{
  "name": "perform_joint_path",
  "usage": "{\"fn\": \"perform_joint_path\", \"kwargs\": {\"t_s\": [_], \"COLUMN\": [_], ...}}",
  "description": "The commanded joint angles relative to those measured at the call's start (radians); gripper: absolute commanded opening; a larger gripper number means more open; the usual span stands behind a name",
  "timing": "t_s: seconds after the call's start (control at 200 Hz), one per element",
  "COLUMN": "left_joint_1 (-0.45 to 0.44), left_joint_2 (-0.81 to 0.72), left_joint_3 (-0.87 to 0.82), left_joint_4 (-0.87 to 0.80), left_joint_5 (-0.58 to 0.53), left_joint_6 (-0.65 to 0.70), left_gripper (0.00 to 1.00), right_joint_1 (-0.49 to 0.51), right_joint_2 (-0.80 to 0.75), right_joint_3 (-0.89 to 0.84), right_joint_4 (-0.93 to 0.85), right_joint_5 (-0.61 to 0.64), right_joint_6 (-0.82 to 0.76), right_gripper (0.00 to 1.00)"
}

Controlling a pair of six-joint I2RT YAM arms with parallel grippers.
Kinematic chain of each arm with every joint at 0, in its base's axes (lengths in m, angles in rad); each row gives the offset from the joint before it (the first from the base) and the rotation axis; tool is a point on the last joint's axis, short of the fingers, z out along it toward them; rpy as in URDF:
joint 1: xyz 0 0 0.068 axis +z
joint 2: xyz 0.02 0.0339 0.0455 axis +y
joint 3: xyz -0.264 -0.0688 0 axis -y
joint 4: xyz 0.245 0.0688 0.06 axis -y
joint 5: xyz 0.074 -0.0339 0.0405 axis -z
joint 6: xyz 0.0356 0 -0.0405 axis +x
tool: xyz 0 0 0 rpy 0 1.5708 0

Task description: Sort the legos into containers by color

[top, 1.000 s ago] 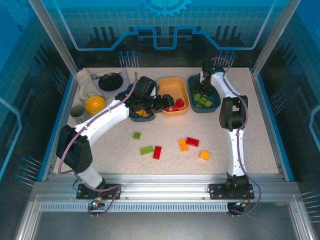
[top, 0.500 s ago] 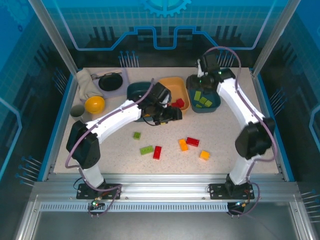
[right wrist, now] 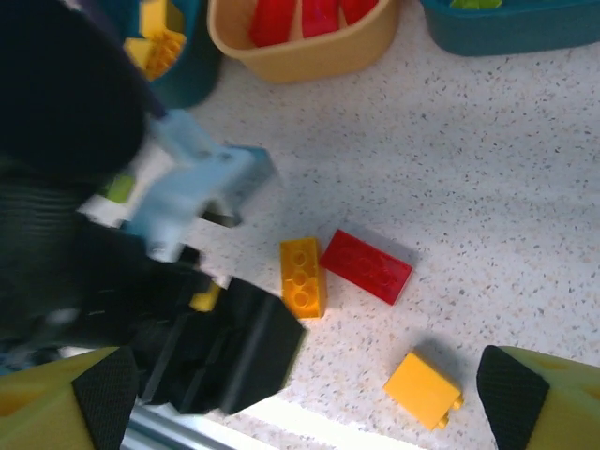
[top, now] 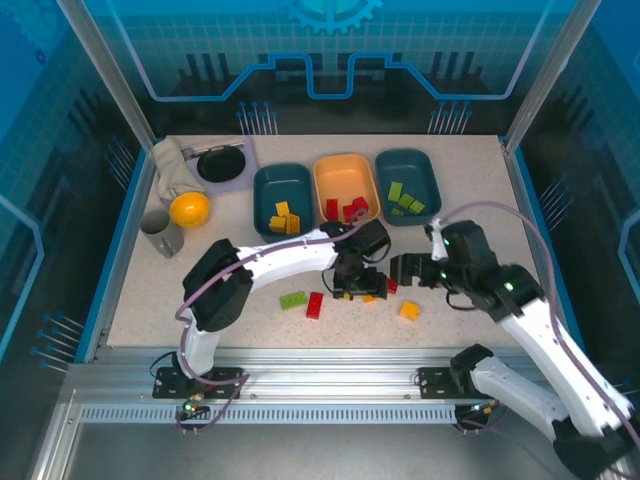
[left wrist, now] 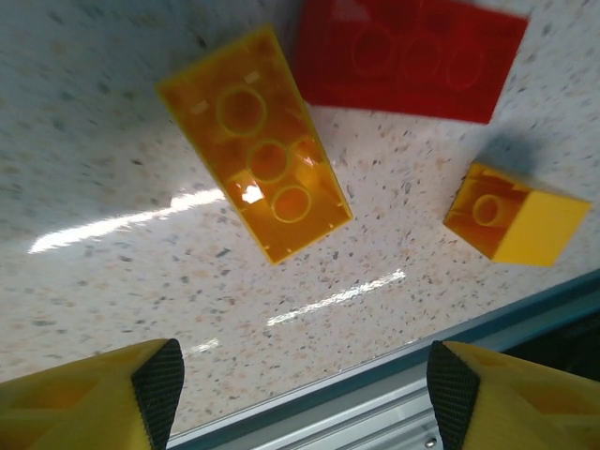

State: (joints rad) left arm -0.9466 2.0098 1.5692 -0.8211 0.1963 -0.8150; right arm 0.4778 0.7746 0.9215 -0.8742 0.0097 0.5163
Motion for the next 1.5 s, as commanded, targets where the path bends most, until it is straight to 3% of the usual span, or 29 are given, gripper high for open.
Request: {"fn": "perform_joint_path", "kwargs": {"t_s": [0.0, 0.35, 0.725, 0.96, 1.25, 1.496], "left_joint_1": [-0.022, -0.034, -0.032, -0.031, 0.032, 0.212], "left_joint_2": [0.043, 0.180, 0.236, 0.227, 0.035, -0.162], "left_joint_3": [0.048, 0.173, 0.225, 0.223, 0.105, 0.018], "left_joint_4": [-0.053, -0.114, -0.155, -0.138, -0.131, -0.124], "left_joint_5": [-0.055, -0.143, -0.250, -0.287, -0.322, -0.284], "left_joint_6": [-0.078, -0.084, -0.058, -0.025, -0.025, 0.014], "left_gripper": [0.73, 0.69, 0.48, 0.27, 0.26, 0.27], "right_joint_1": [0.013, 0.015, 0.012, 0.012, 0.011, 0.031], "right_joint_2": [-0.056, -0.066, -0.058, -0.033, 0.002, 0.130], "right_joint_3": [-0.015, -0.015, -0.036, -0.033, -0.002, 0.029], "right_joint_4": [-0.073, -0.082, -0.045, -0.020, 0.005, 0.122], "right_joint_5": [-0.068, -0.114, -0.135, -0.150, -0.153, -0.230], "right_joint_6": [-0.007, -0.036, -0.041, -0.050, -0.081, -0.111], "right_gripper": [1.00, 0.99, 0.98, 0.97, 0.96, 0.94]}}
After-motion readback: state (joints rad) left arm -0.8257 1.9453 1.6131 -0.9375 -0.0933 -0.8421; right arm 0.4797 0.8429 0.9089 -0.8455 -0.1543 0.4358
